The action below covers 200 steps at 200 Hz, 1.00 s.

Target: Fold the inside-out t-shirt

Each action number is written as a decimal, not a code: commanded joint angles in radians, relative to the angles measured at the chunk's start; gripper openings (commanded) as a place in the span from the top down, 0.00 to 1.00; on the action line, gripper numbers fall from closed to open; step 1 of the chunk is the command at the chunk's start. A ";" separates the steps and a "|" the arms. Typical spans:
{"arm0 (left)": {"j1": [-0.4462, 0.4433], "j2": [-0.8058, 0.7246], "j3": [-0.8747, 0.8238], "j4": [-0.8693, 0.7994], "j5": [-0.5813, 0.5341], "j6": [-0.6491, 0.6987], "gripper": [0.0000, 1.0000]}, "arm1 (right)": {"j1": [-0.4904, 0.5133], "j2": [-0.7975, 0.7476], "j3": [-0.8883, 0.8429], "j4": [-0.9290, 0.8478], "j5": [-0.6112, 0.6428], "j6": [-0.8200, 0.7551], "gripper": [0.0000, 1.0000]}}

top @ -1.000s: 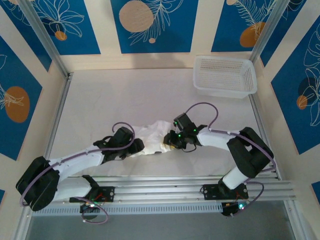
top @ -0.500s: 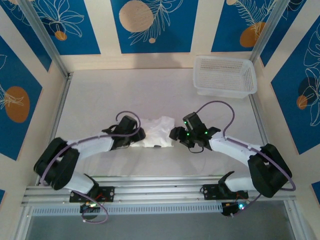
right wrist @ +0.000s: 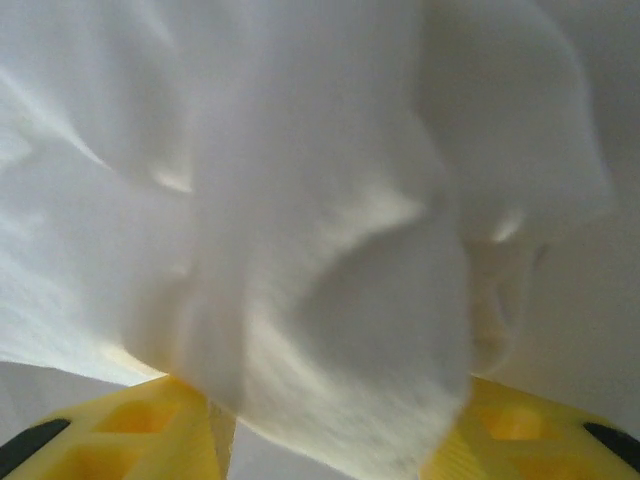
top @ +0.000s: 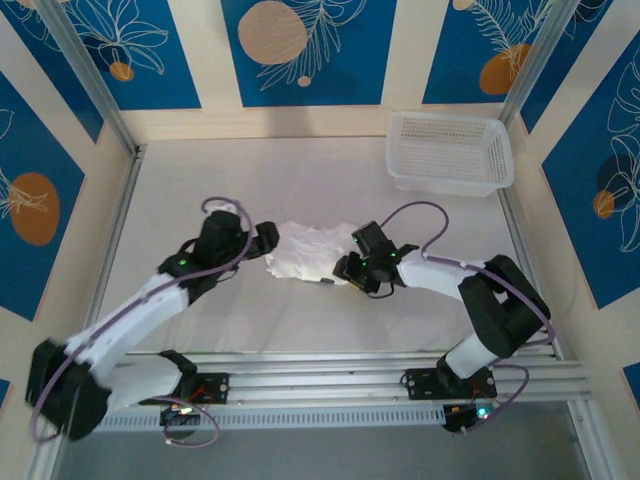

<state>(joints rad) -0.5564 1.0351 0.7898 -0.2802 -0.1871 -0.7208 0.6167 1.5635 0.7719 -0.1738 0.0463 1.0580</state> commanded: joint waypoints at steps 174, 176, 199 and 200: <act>0.356 0.004 -0.025 -0.099 0.116 -0.094 0.11 | 0.034 0.952 1.769 -0.305 -0.281 -0.340 0.37; 0.366 0.015 -0.020 -0.089 0.122 -0.093 0.12 | 0.033 0.912 1.721 -0.289 -0.280 -0.344 0.37; 0.483 0.214 0.035 0.074 0.215 -0.114 0.18 | 0.007 0.527 1.146 -0.043 -0.252 -0.355 0.36; 0.489 0.223 0.037 0.085 0.219 -0.115 0.19 | 0.006 0.513 1.130 -0.037 -0.250 -0.355 0.36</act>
<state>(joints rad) -0.1642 1.1072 0.7555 -0.4107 -0.1028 -0.8242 0.6422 2.4439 2.2494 -0.3893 -0.1661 0.7570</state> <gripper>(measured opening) 0.844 0.636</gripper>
